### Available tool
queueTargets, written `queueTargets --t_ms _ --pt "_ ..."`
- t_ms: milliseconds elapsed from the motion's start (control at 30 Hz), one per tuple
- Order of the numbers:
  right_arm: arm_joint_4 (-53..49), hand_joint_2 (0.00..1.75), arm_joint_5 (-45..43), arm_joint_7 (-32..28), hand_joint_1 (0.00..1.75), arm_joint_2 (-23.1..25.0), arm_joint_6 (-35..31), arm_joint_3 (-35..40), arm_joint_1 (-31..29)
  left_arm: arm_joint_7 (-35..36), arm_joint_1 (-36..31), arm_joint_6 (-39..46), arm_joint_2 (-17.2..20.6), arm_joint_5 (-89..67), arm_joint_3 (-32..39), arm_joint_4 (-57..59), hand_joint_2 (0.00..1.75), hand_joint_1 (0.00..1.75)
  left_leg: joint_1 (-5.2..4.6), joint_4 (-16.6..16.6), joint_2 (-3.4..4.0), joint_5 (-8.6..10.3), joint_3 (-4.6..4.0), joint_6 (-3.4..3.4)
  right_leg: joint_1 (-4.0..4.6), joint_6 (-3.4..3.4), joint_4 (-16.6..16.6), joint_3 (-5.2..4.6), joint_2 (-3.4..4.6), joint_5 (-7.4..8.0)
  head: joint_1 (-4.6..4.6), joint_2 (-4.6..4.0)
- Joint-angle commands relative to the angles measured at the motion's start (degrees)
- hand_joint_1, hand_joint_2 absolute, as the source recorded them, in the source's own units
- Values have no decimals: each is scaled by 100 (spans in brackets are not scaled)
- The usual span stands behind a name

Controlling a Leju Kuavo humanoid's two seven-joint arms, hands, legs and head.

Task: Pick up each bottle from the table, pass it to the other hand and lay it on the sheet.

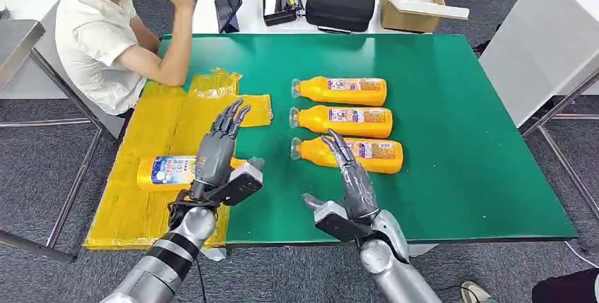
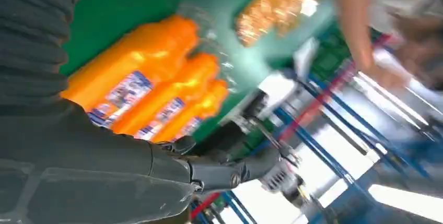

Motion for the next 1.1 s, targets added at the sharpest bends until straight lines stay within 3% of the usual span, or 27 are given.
queueTargets --t_ms 33,200,233,300,367,467,1100 --pt "2189 175 1627 1493 0 -986 -540 163 -1375 232 674 -1169 -268 2206 166 -1186 175 0 3 1 22 -6 14 3 7 -15 -9 14 13 3 -2 0" --pt "2211 175 1743 1546 0 -1053 -546 77 -1321 312 806 -1085 -266 2463 -35 -1347 175 0 1 5 5 -9 15 3 6 -18 -9 22 -4 -4 2 0" --pt "2195 175 2103 1968 0 -1173 -569 133 -1310 391 901 -1289 -338 2937 49 -1382 175 0 -2 5 8 -7 8 0 2 -15 -5 12 3 -2 2 0" --pt "2178 175 2143 2075 0 -1304 -508 56 -1248 522 1077 -1339 -387 3344 16 -1460 175 0 -10 5 10 -10 13 -1 3 -19 -4 15 2 -5 -2 0" --pt "2109 175 2203 2183 0 -1397 -488 -52 -1102 455 1222 -848 -396 3358 -125 -1533 175 0 -8 2 6 -11 16 -2 5 -20 -8 19 -3 -5 -4 0" --pt "1977 175 2355 2228 0 -1437 -429 -12 -961 341 1241 -411 -388 3213 -254 -1575 175 0 -8 5 -2 -9 6 2 5 -11 -7 11 -9 -5 -2 0" --pt "2423 175 2094 2082 0 -1310 -30 41 -1051 334 1065 -322 -397 3324 -480 -1359 175 0 -9 2 6 -5 -3 1 3 -10 -7 -2 0 0 -2 0"
